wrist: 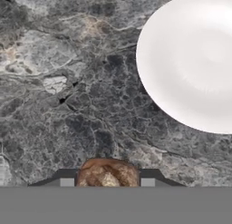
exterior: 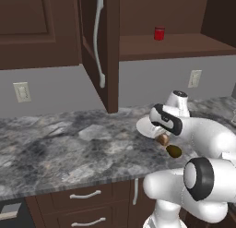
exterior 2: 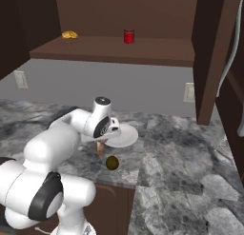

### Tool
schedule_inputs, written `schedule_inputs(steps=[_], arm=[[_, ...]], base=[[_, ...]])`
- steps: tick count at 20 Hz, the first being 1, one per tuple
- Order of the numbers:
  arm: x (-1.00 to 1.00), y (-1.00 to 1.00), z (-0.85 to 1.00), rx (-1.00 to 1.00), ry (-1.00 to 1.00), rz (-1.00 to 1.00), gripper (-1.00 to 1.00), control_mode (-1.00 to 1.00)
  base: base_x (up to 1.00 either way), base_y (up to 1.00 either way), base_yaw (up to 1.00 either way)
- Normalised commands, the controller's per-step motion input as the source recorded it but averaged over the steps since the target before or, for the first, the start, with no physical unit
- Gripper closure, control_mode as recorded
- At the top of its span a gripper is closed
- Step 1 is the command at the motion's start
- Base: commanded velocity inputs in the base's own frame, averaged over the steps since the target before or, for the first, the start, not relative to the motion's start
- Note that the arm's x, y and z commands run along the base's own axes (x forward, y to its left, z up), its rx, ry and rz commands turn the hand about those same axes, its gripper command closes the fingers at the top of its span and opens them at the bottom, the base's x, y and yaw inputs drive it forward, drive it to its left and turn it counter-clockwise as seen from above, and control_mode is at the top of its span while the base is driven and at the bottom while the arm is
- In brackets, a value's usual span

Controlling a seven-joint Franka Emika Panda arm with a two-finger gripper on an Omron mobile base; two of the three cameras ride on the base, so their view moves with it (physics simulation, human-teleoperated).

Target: Pick the avocado and bread from the counter and place them on the plate. Then pick the jam from the cabinet and place it next to the plate. Lastly close the cabinet door.

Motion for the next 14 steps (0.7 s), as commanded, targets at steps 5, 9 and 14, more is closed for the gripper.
schedule_inputs(steps=[5, 9, 14], arm=[[0.33, 0.0, 0.25, 0.0, -0.02, 0.0, 1.0, -1.0], [0.62, -0.04, 0.15, 0.0, 0.0, 0.0, 1.0, -1.0], [0.66, -0.26, 0.1, 0.0, 0.0, 0.0, 1.0, -1.0]], base=[[0.0, 0.0, 0.0], [0.0, 0.0, 0.0], [0.0, 0.0, 0.0]])
